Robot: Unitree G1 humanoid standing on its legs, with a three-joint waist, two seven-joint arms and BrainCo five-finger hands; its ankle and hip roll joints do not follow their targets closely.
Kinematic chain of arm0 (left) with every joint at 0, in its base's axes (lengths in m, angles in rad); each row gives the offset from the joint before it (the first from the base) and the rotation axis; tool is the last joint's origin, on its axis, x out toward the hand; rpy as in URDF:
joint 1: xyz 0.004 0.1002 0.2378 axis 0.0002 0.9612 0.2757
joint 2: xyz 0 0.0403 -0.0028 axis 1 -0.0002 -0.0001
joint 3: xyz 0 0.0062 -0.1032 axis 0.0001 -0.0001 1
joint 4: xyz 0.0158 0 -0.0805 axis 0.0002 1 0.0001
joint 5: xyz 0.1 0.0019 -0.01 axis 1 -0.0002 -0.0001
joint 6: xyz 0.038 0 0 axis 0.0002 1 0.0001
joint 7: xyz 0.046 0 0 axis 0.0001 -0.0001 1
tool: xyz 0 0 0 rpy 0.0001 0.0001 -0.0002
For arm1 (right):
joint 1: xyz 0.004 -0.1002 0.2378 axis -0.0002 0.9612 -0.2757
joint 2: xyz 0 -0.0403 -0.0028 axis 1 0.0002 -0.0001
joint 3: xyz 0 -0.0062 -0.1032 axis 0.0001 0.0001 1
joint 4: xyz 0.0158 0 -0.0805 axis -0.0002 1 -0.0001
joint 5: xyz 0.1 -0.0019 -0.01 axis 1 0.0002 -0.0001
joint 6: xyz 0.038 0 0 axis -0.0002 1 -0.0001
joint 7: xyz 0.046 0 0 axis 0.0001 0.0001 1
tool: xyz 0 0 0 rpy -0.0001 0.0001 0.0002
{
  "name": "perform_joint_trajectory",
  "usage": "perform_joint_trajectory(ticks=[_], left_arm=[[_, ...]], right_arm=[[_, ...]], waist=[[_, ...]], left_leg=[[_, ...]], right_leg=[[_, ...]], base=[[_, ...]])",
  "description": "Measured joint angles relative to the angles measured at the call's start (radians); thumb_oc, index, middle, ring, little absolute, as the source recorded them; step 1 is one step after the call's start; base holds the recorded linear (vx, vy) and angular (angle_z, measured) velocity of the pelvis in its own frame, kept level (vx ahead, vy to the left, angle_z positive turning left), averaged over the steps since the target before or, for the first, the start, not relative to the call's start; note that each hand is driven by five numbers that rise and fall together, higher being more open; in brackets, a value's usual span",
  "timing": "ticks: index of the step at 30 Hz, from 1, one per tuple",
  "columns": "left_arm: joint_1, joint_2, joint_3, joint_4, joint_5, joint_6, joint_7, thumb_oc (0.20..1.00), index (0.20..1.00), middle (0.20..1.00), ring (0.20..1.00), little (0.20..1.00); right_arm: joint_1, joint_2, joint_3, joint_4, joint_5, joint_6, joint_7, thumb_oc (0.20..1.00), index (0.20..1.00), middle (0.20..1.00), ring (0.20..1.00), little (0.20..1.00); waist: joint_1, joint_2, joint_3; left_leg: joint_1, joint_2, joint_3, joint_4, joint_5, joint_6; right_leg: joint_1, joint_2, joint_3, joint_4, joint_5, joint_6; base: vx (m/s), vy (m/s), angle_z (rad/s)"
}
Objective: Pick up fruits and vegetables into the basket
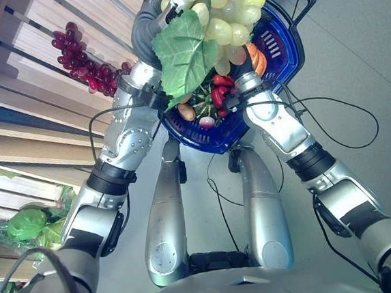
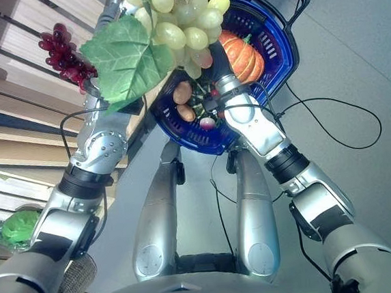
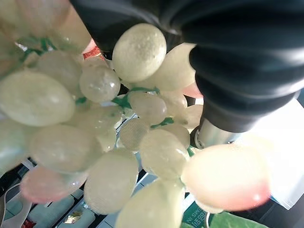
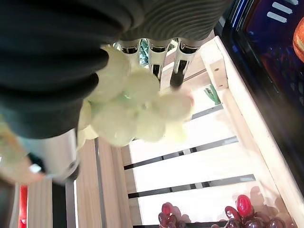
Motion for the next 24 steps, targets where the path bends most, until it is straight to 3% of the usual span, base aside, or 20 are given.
perform_joint_trajectory(ticks=[17, 18, 20, 24], left_arm=[[-0.001, -0.017, -0.004, -0.002, 0.001, -0.01, 0.039, 0.2, 0.2, 0.2, 0.2, 0.2], [-0.001, -0.019, -0.004, -0.002, 0.002, -0.013, 0.047, 0.407, 0.407, 0.407, 0.407, 0.407], [0.0, -0.024, -0.004, -0.002, 0.007, -0.028, 0.089, 1.0, 1.0, 1.0, 1.0, 1.0], [0.001, -0.018, -0.002, -0.001, 0.071, -0.051, 0.174, 1.0, 1.0, 1.0, 1.0, 1.0]], right_arm=[[-0.001, 0.002, 0.002, 0.0, 0.018, -0.001, -0.019, 0.2, 0.2, 0.2, 0.2, 0.2], [-0.001, 0.002, 0.002, 0.001, 0.018, -0.001, -0.02, 0.2, 0.2, 0.2, 0.2, 0.2], [-0.001, 0.002, 0.002, 0.002, 0.018, -0.001, -0.021, 0.2, 0.2, 0.2, 0.2, 0.2], [0.0, 0.001, -0.001, 0.003, 0.018, -0.001, -0.022, 0.2, 0.2, 0.2, 0.2, 0.2]], waist=[[0.0, 0.0, 0.0], [0.001, 0.0, 0.0], [0.002, 0.0, 0.0], [0.005, 0.0, 0.0]], left_leg=[[0.0, -0.001, 0.0, -0.005, 0.0, 0.001], [0.0, -0.001, 0.0, -0.005, 0.0, 0.001], [0.0, -0.001, 0.0, -0.007, 0.0, 0.001], [0.0, -0.002, 0.0, -0.014, 0.002, 0.002]], right_leg=[[-0.001, -0.001, -0.001, -0.002, -0.002, 0.002], [-0.001, -0.001, -0.001, -0.002, -0.002, 0.002], [-0.002, -0.001, -0.001, -0.002, -0.002, 0.002], [-0.005, -0.002, -0.001, -0.003, -0.004, 0.003]], base=[[0.0, 0.0, 0.0], [0.0, 0.0, 0.0], [0.0, 0.0, 0.0], [0.0, 0.0, 0.0]])
